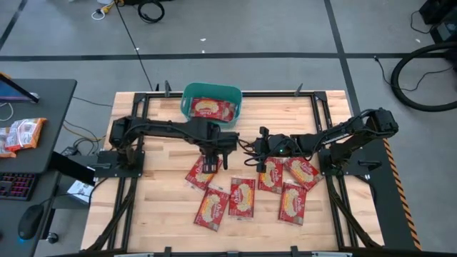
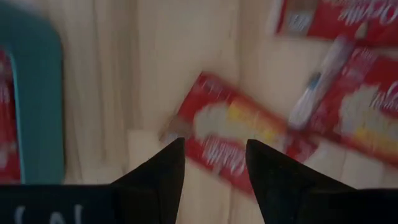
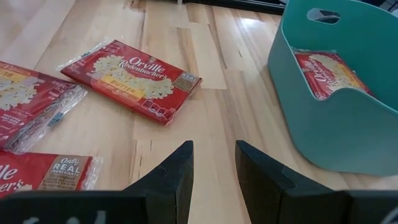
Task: Sort popcorn bags into baskets
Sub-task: Put the red popcorn bag into the green bin
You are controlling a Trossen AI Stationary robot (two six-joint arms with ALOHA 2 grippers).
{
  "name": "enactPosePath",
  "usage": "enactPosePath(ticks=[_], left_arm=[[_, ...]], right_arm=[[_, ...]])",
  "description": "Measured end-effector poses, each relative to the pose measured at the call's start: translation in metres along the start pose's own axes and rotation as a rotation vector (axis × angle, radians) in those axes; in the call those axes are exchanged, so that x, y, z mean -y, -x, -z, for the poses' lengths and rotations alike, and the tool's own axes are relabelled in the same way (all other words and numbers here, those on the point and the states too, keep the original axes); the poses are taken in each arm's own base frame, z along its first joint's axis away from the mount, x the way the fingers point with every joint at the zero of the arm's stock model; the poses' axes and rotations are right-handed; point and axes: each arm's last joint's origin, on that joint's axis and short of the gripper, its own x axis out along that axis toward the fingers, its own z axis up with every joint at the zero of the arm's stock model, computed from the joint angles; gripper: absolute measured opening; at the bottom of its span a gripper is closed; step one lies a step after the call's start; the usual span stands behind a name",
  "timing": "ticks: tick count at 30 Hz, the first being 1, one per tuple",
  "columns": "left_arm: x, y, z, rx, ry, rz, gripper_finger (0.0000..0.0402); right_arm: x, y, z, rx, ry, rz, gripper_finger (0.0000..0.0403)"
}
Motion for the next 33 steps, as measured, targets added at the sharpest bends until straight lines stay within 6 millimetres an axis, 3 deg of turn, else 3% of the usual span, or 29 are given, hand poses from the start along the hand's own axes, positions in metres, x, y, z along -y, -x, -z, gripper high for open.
enactPosePath(ticks=[5, 13, 26, 33], left_arm=[[0.012, -0.020, 0.004, 0.042, -0.027, 0.003, 0.0173], [0.008, -0.061, 0.023, -0.033, -0.053, 0.003, 0.0173], [-0.040, -0.094, 0.033, 0.042, -0.153, 0.096, 0.0173], [-0.055, -0.115, 0.044, 0.087, -0.184, 0.121, 0.0173]], right_arm=[[-0.001, 0.000, 0.000, 0.000, -0.003, -0.015, 0.0124], [0.000, 0.000, -0.001, 0.009, 0.000, -0.002, 0.0124], [0.000, 0.000, -0.002, 0.020, 0.000, 0.000, 0.0124], [0.000, 0.000, -0.002, 0.019, 0.000, 0.000, 0.0124]])
